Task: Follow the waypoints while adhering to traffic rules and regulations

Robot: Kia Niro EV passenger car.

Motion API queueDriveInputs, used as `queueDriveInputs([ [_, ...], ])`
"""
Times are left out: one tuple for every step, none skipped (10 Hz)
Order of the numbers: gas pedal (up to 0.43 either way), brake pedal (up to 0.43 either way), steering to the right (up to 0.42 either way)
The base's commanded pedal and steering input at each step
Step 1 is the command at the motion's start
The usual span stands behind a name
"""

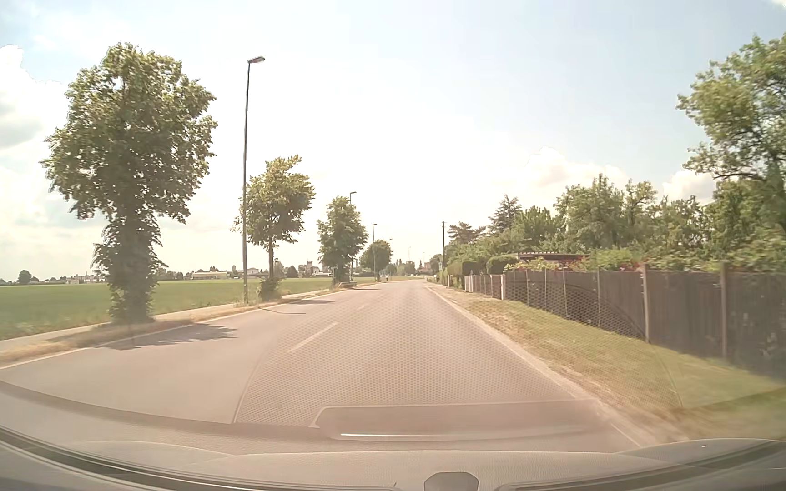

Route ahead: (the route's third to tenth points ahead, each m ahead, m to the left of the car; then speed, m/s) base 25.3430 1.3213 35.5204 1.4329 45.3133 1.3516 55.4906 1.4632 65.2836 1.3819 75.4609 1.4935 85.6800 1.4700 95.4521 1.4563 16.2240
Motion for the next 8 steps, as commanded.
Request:
queueDriveInputs([
  [0.13,0.0,-0.004],
  [0.13,0.0,-0.004],
  [0.13,0.0,-0.004],
  [0.13,0.0,-0.003],
  [0.118,0.0,-0.003],
  [0.118,0.0,-0.003],
  [0.118,0.0,-0.003],
  [0.118,0.0,-0.003],
])
